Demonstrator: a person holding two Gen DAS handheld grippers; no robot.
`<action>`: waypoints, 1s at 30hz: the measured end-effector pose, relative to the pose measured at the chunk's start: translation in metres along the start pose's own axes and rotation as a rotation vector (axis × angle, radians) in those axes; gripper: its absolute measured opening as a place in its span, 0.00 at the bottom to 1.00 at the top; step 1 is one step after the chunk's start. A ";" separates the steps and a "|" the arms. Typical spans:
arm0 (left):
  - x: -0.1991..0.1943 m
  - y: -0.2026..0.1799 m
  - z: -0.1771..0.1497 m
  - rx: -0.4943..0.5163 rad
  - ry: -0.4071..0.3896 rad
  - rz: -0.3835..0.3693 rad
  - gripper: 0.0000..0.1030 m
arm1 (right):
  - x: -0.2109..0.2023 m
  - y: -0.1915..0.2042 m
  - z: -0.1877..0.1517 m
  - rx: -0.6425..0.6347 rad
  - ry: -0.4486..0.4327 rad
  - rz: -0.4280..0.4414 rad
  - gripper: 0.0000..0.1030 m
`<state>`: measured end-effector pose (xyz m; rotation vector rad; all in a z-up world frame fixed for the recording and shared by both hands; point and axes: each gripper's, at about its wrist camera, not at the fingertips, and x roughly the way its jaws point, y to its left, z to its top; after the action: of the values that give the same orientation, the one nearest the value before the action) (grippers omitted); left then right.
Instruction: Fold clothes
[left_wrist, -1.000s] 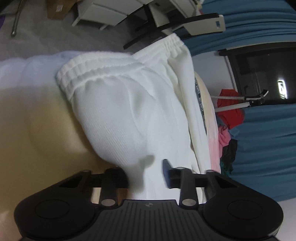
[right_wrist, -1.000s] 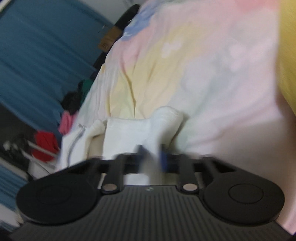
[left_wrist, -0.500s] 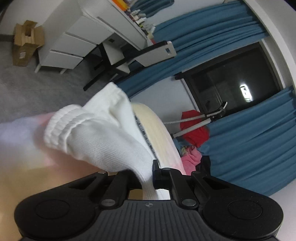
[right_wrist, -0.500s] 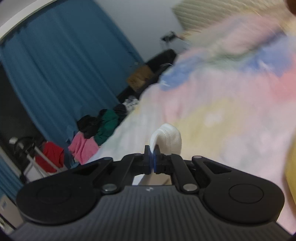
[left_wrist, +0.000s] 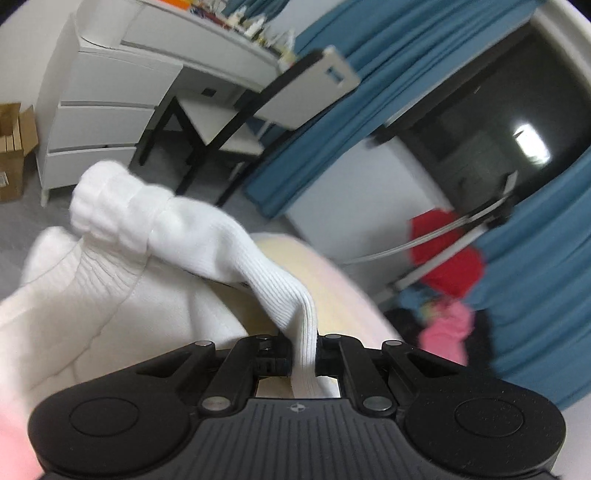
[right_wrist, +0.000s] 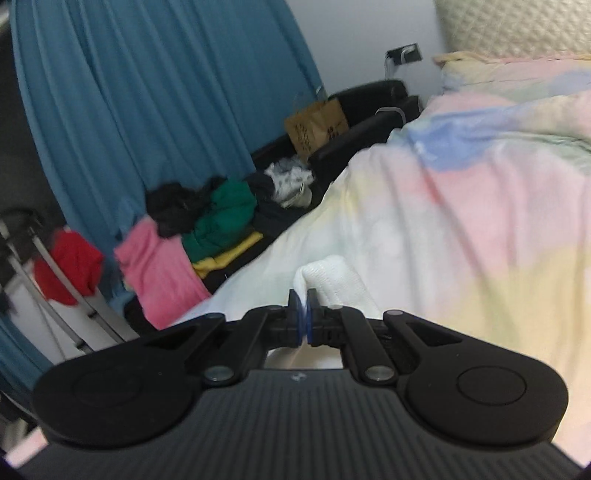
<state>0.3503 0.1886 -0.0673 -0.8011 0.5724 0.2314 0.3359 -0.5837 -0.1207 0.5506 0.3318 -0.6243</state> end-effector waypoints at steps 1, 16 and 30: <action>0.020 -0.003 -0.001 0.013 0.006 0.028 0.07 | 0.014 0.006 -0.007 -0.027 0.007 -0.006 0.05; 0.051 -0.019 -0.012 0.199 0.058 0.051 0.48 | 0.024 -0.009 -0.037 0.020 0.052 0.088 0.51; -0.052 0.069 -0.055 -0.044 0.113 -0.048 0.80 | -0.082 -0.073 -0.102 0.282 0.247 0.279 0.58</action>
<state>0.2576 0.1962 -0.1107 -0.8730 0.6552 0.1559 0.2136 -0.5369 -0.1941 0.9311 0.3932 -0.3334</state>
